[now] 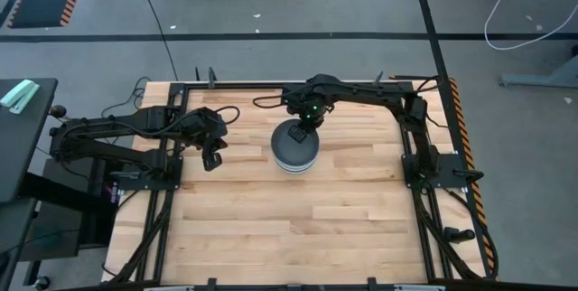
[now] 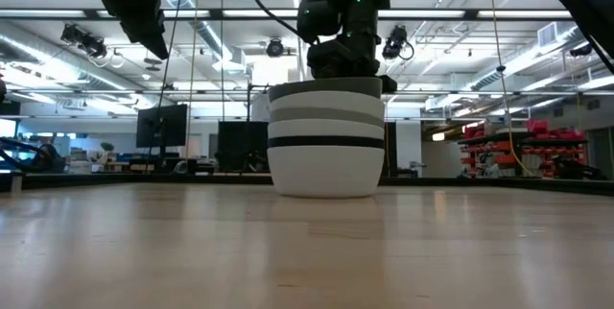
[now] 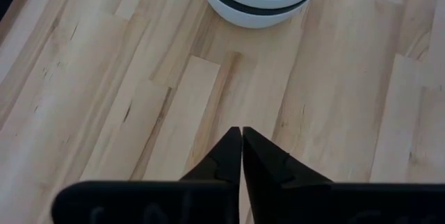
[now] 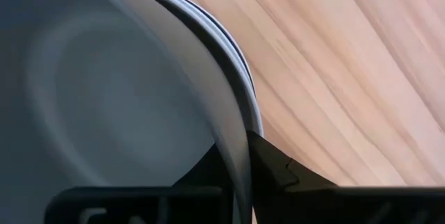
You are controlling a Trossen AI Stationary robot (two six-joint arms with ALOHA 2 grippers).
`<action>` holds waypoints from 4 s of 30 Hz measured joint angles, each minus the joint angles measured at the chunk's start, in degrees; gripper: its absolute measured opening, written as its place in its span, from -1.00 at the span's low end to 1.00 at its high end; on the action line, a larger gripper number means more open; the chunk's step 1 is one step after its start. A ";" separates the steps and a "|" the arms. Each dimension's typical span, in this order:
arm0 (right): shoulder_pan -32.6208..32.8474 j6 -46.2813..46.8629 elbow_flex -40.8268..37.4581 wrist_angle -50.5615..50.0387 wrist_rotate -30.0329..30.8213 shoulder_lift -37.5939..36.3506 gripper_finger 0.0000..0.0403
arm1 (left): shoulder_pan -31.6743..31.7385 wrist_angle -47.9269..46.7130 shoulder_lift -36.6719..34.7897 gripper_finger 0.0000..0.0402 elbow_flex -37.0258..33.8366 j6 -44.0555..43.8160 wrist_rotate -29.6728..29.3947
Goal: Nest bowls inside each other
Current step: Stack the dark gray bowl on the gray bowl
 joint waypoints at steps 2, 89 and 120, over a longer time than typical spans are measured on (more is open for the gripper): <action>0.05 -0.02 0.00 0.00 0.02 0.00 -0.79 | 0.01 0.00 0.00 -0.92 0.00 -0.02 0.00; 5.62 -9.61 -10.64 20.68 5.16 -11.11 -0.99 | 0.15 7.76 -0.02 -0.91 -5.66 0.24 -5.11; 8.35 -10.43 -23.04 36.68 0.82 -11.04 -0.99 | 0.17 10.21 0.00 -0.93 -5.68 0.20 -9.03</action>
